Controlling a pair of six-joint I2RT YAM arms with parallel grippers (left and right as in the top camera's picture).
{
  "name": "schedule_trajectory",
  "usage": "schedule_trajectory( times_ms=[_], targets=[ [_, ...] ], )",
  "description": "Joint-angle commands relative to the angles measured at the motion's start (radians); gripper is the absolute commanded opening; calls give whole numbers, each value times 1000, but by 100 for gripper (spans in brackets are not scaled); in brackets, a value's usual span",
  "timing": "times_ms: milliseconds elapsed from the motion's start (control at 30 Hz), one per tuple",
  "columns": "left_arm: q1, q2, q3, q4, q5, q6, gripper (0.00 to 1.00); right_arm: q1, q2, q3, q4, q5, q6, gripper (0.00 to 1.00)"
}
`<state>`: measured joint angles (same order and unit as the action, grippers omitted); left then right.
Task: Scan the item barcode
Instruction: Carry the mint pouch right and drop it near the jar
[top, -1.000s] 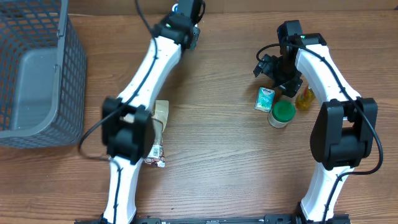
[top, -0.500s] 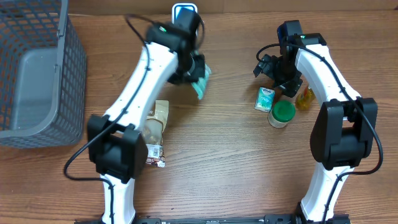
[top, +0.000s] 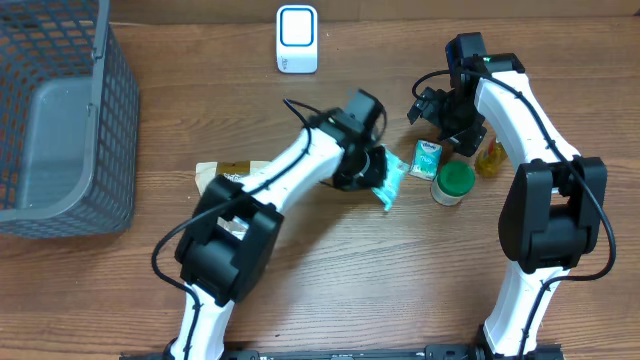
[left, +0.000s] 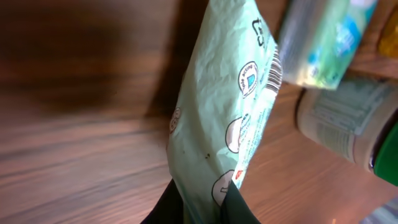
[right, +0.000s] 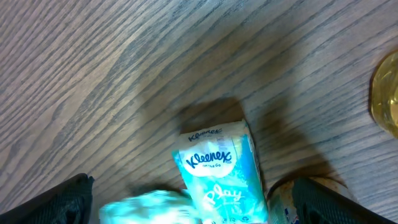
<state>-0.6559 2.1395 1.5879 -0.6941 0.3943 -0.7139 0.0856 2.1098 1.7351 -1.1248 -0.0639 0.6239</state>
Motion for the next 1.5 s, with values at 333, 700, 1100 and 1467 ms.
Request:
schedule_trajectory(
  times_ms=[333, 700, 1100, 1467],
  targets=[
    [-117, -8, -21, 38, 55, 30, 46, -4, -22, 27, 3, -1, -4, 100],
    [-49, -11, 35, -130, 92, 239, 78, -4, -22, 27, 3, -1, -4, 100],
    [67, -193, 100, -399, -246, 375, 74, -4, -22, 27, 3, -1, -4, 100],
    [282, -263, 67, -720, -738, 260, 82, -4, -22, 27, 3, -1, -4, 100]
  ],
)
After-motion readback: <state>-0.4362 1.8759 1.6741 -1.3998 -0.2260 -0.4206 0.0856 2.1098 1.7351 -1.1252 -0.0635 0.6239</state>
